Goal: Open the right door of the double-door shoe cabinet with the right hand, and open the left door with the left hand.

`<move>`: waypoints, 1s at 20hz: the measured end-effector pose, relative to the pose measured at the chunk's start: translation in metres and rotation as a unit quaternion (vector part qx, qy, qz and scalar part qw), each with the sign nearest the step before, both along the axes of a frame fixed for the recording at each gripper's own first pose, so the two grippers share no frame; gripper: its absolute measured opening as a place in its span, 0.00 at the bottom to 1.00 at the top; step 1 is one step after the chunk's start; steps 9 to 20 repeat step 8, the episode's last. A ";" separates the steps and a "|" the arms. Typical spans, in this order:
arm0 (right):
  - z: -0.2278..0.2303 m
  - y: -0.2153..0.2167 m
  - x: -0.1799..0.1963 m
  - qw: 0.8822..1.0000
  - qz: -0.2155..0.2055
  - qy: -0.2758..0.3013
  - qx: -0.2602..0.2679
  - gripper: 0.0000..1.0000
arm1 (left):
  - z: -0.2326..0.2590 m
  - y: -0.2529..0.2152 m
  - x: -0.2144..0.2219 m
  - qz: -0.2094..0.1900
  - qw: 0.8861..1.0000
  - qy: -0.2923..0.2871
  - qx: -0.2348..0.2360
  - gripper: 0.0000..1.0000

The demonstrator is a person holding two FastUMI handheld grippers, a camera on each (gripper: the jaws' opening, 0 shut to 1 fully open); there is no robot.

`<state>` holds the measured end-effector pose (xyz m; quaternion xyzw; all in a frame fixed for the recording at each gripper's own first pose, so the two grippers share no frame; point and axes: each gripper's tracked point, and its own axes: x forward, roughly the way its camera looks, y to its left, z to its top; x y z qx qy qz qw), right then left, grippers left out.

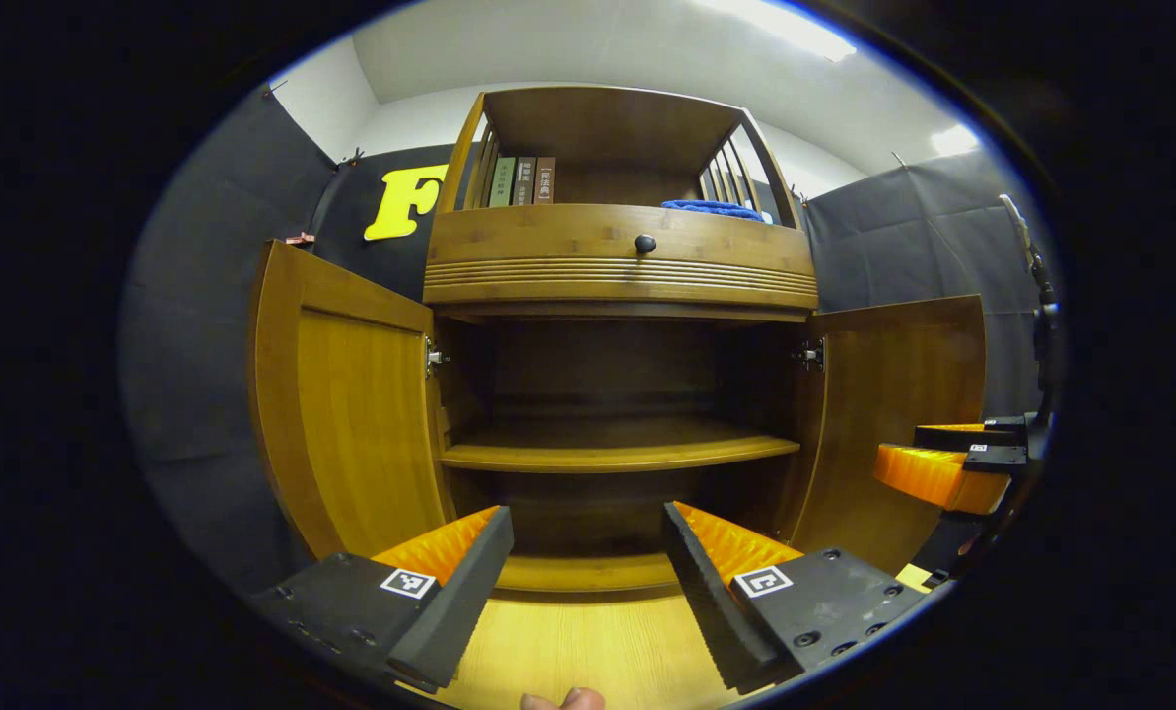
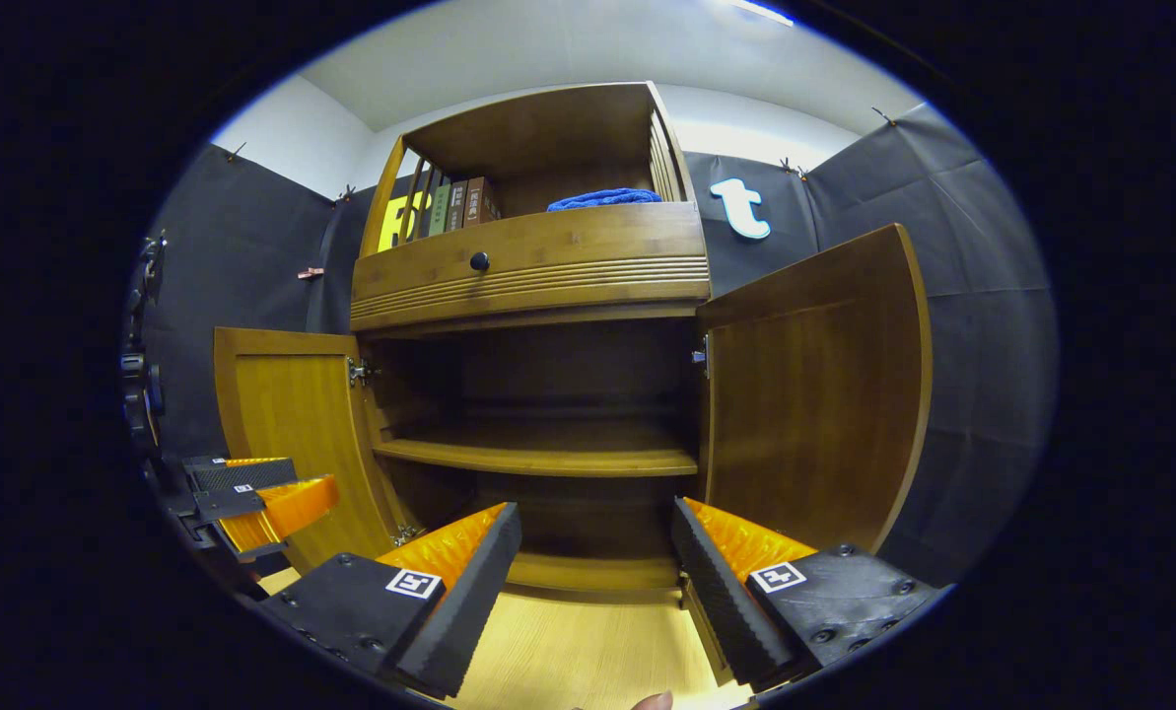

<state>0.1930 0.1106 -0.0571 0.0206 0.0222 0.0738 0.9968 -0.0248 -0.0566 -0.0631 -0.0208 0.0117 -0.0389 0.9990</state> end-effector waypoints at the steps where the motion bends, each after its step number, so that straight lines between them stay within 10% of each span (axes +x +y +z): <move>1: 0.000 0.000 0.000 1.000 -0.001 0.000 0.000 1.00 | 0.000 0.000 0.000 0.000 1.000 0.000 0.001 0.92; 20: 0.000 -0.001 0.001 1.000 -0.004 0.000 0.001 1.00 | -0.001 0.001 0.002 0.001 1.000 -0.001 0.001 0.92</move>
